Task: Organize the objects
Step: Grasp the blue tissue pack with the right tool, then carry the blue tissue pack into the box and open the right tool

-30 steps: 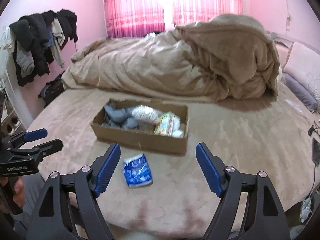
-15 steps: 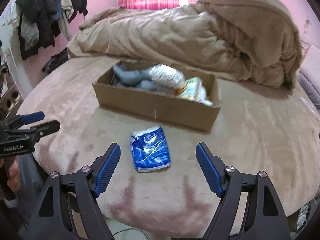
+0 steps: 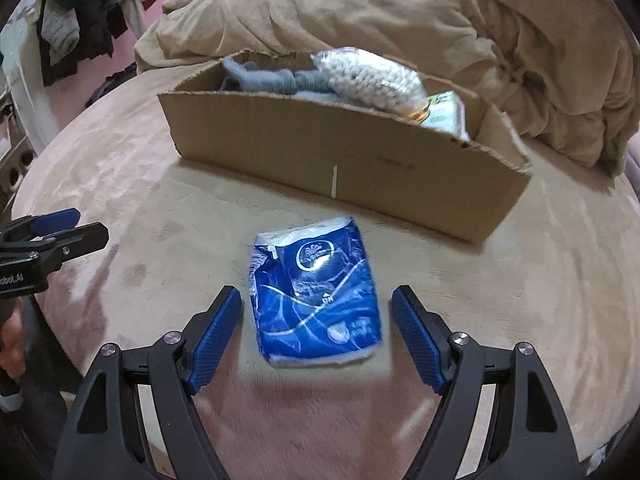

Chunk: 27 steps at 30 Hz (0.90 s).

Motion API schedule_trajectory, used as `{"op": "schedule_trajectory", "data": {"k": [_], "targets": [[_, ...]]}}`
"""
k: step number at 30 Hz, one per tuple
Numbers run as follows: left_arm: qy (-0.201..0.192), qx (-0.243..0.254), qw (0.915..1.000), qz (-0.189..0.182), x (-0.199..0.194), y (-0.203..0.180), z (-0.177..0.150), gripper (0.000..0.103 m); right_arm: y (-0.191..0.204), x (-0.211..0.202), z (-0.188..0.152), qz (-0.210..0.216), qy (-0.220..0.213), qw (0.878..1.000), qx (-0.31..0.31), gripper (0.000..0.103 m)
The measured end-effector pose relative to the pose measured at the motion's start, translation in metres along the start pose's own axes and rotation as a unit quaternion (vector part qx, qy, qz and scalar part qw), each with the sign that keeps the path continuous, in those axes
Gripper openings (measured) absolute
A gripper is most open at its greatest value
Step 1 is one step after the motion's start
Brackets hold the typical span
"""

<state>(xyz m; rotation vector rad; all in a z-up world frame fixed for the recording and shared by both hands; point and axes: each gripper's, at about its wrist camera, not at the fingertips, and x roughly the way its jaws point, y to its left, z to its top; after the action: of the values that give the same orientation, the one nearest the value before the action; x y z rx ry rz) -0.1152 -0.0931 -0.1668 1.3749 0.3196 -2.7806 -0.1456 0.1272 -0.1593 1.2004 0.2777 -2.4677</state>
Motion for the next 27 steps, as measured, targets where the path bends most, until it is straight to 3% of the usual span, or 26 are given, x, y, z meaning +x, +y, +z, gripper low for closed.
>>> {"op": "schedule_trajectory", "data": {"k": [4, 6, 9, 20, 27], "targets": [[-0.001, 0.009, 0.9999, 0.011, 0.003, -0.003, -0.002, 0.089, 0.002, 0.005, -0.001, 0.002, -0.001, 1.0, -0.002, 0.078], [-0.001, 0.011, 0.9999, 0.013, 0.003, -0.003, -0.002, 0.089, -0.001, 0.003, -0.002, 0.001, -0.003, 1.0, 0.002, 0.061], [-0.001, 0.007, 0.9999, 0.007, 0.0, -0.002, -0.002, 0.089, -0.006, -0.002, -0.004, 0.011, -0.005, 1.0, 0.006, 0.056], [0.011, -0.009, 0.9993, -0.034, -0.028, -0.014, 0.007, 0.089, -0.024, -0.047, -0.001, -0.003, -0.024, 1.0, 0.016, 0.055], [-0.01, -0.023, 0.9984, -0.051, -0.058, -0.029, 0.03, 0.089, -0.043, -0.082, 0.02, 0.002, -0.041, 0.998, 0.042, 0.055]]}}
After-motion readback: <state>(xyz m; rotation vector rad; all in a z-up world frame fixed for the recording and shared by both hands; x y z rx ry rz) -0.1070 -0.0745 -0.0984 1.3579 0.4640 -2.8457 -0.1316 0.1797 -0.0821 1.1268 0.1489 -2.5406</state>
